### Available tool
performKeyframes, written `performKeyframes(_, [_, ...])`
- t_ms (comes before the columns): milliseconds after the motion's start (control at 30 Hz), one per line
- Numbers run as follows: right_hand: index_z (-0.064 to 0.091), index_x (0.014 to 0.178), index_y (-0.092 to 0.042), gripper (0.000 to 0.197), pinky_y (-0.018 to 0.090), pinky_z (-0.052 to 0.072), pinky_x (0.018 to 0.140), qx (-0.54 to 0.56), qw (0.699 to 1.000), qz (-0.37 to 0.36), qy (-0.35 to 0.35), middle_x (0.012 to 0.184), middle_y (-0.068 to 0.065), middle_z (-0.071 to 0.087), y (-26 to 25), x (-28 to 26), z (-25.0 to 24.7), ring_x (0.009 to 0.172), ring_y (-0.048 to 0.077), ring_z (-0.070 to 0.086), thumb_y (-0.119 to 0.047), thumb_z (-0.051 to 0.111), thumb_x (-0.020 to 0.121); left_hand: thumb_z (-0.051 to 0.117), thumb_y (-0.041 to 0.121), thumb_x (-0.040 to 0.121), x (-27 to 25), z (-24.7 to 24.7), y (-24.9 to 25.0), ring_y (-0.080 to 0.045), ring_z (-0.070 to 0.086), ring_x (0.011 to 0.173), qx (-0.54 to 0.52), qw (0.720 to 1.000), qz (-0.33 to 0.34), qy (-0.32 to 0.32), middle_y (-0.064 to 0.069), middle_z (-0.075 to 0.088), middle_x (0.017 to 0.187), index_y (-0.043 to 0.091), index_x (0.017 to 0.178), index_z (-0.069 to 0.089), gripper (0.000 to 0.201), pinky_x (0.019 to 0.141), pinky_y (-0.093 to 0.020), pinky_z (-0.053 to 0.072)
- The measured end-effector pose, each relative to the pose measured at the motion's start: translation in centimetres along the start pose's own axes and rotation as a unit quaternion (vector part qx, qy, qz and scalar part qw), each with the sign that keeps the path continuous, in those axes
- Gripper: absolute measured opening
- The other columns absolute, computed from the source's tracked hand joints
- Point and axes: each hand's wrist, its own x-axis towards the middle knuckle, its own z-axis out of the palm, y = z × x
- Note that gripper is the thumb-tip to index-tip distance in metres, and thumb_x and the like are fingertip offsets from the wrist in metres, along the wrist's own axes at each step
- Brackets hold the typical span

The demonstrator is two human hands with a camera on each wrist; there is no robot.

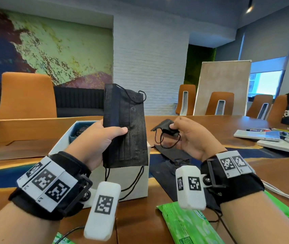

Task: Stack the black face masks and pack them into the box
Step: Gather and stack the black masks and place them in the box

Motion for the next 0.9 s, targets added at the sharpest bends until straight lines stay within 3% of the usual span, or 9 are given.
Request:
performKeyframes(167, [0.042, 0.069, -0.014, 0.028, 0.037, 0.055, 0.077, 0.088, 0.988, -0.125, -0.029, 0.090, 0.007, 0.061, -1.7, -1.6, 0.9, 0.086, 0.020, 0.062, 0.001, 0.047, 0.092, 0.051, 0.000, 0.092, 0.4, -0.1, -0.6, -0.026, 0.068, 0.087, -0.005, 1.000, 0.002, -0.003, -0.017, 0.071, 0.105, 0.004, 0.112, 0.061, 0.023, 0.080, -0.038, 0.056])
performKeyframes(333, [0.040, 0.064, -0.013, 0.022, 0.028, 0.053, 0.074, 0.097, 0.967, -0.203, -0.123, 0.094, -0.001, 0.062, -1.6, -2.9, 3.3, 0.083, 0.014, 0.062, 0.000, 0.054, 0.076, 0.053, 0.003, 0.093, 0.7, -0.6, -0.8, -0.025, 0.070, 0.091, -0.003, 1.000, -0.002, -0.002, -0.012, 0.073, 0.100, 0.008, 0.113, 0.061, 0.022, 0.080, -0.038, 0.056])
performKeyframes(400, [0.046, 0.059, -0.017, 0.024, 0.032, 0.051, 0.080, 0.064, 0.963, -0.216, -0.147, 0.104, -0.001, 0.063, -0.9, -2.9, 4.2, 0.098, 0.015, 0.062, -0.005, 0.062, 0.072, 0.054, 0.009, 0.094, 0.6, -0.6, -0.7, -0.027, 0.069, 0.094, -0.004, 1.000, -0.002, -0.012, -0.013, 0.072, 0.102, 0.008, 0.115, 0.060, 0.022, 0.079, -0.039, 0.056])
performKeyframes(500, [0.051, 0.057, -0.026, 0.022, 0.044, 0.042, 0.104, -0.084, 0.959, -0.234, -0.133, 0.122, 0.000, 0.059, 0.5, -3.0, 5.3, 0.128, 0.016, 0.049, -0.020, 0.068, 0.069, 0.052, 0.024, 0.095, 0.4, -0.3, -0.6, -0.028, 0.069, 0.095, -0.008, 0.999, 0.006, -0.048, -0.015, 0.071, 0.106, 0.010, 0.119, 0.061, 0.030, 0.076, -0.037, 0.059])
performKeyframes(567, [0.051, 0.057, -0.025, 0.030, 0.030, 0.043, 0.105, -0.160, 0.952, -0.242, -0.102, 0.129, -0.002, 0.053, 1.4, -2.8, 5.4, 0.127, 0.006, 0.049, -0.011, 0.069, 0.076, 0.045, 0.031, 0.098, 0.5, -0.2, -0.6, -0.026, 0.069, 0.093, -0.020, 0.998, 0.006, -0.053, -0.014, 0.072, 0.106, 0.009, 0.117, 0.065, 0.035, 0.077, -0.037, 0.058])
performKeyframes(633, [0.049, 0.058, -0.022, 0.036, 0.010, 0.042, 0.096, -0.205, 0.947, -0.237, -0.076, 0.126, -0.009, 0.052, 2.0, -2.7, 5.3, 0.122, -0.004, 0.048, 0.000, 0.066, 0.082, 0.037, 0.047, 0.099, 0.8, -0.3, -0.7, -0.025, 0.069, 0.097, -0.043, 0.998, -0.006, -0.038, -0.014, 0.071, 0.108, 0.009, 0.115, 0.066, 0.051, 0.083, -0.040, 0.057])
performKeyframes(733, [0.048, 0.059, -0.020, 0.035, 0.007, 0.039, 0.090, -0.248, 0.941, -0.223, -0.048, 0.120, -0.016, 0.052, 2.7, -2.4, 4.7, 0.120, -0.013, 0.043, 0.001, 0.064, 0.082, 0.030, 0.071, 0.085, 1.4, -0.6, -1.1, -0.028, 0.067, 0.103, -0.061, 0.998, -0.017, -0.011, -0.013, 0.069, 0.114, 0.009, 0.119, 0.063, 0.078, 0.094, -0.045, 0.051])
performKeyframes(800, [0.047, 0.060, -0.020, 0.035, 0.017, 0.039, 0.093, -0.260, 0.940, -0.216, -0.044, 0.121, -0.012, 0.053, 3.1, -2.0, 4.4, 0.121, -0.011, 0.043, 0.000, 0.064, 0.082, 0.035, 0.068, 0.080, 1.3, -0.6, -1.3, -0.028, 0.068, 0.102, -0.052, 0.998, -0.003, -0.025, -0.014, 0.070, 0.111, 0.007, 0.118, 0.063, 0.077, 0.089, -0.041, 0.054])
performKeyframes(900, [0.048, 0.062, -0.020, 0.032, 0.022, 0.042, 0.098, -0.265, 0.939, -0.206, -0.070, 0.125, -0.009, 0.051, 3.6, -1.9, 4.5, 0.119, -0.006, 0.047, -0.002, 0.064, 0.083, 0.050, 0.036, 0.092, 0.9, -0.1, -1.3, -0.029, 0.069, 0.097, -0.028, 0.998, 0.018, -0.046, -0.016, 0.071, 0.106, 0.005, 0.117, 0.061, 0.041, 0.077, -0.037, 0.059])
